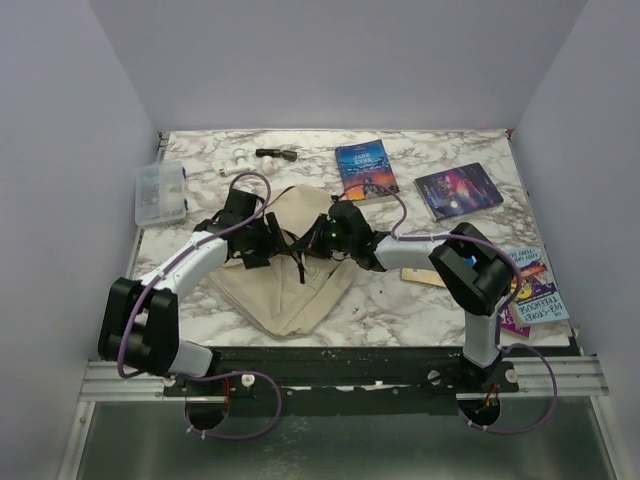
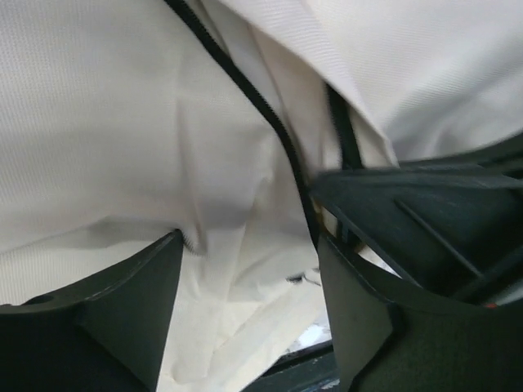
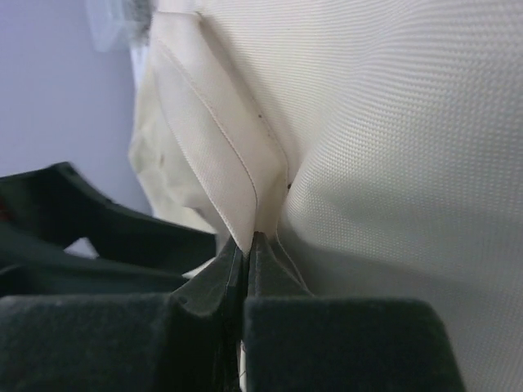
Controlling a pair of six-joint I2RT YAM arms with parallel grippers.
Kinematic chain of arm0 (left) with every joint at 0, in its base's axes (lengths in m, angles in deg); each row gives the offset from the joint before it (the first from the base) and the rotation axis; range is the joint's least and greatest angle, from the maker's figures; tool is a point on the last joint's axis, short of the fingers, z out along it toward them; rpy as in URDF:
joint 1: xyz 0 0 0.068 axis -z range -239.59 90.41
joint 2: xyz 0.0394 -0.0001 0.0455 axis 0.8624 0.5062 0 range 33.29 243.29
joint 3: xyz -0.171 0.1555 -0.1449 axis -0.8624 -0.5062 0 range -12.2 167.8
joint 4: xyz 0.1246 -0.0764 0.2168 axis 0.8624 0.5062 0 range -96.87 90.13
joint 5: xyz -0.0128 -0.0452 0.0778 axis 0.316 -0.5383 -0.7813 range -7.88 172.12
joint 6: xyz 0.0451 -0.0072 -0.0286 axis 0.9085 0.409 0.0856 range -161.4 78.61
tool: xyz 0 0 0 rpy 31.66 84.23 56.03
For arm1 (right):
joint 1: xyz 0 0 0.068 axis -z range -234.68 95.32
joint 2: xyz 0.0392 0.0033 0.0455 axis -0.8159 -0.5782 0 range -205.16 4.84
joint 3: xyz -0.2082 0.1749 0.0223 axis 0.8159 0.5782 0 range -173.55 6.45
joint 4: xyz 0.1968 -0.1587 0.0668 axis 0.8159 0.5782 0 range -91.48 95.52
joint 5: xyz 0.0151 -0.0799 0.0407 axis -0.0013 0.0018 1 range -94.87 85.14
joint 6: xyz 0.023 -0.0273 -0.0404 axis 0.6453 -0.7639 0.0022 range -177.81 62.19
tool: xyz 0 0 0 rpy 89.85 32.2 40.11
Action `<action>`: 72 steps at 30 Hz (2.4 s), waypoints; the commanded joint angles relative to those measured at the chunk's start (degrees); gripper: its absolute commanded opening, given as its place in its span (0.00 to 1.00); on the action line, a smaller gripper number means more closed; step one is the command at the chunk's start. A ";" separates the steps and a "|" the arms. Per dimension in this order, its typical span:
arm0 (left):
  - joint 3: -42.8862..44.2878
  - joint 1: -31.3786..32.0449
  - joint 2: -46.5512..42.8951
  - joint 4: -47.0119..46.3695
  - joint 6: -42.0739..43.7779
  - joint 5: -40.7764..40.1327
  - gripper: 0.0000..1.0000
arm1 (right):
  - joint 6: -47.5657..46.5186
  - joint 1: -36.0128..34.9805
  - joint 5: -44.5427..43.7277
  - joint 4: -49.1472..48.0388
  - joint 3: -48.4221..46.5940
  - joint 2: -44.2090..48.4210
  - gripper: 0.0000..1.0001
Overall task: Pack the student bag
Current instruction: Adjust the student bag at the center of the board, then pick up the stationery from the center of the board.
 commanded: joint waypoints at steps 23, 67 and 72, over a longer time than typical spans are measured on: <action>-4.76 -2.55 -6.36 -6.39 2.75 -0.11 0.00 | -18.88 -0.23 0.82 15.49 -6.39 3.74 0.51; -6.27 -3.91 -22.95 -2.47 2.09 2.47 0.69 | -8.95 -0.32 18.37 -2.25 -13.84 -5.87 0.01; 0.67 -12.15 -20.59 6.08 -3.11 4.64 0.74 | -13.23 -0.32 18.91 -4.55 -13.04 -6.16 0.01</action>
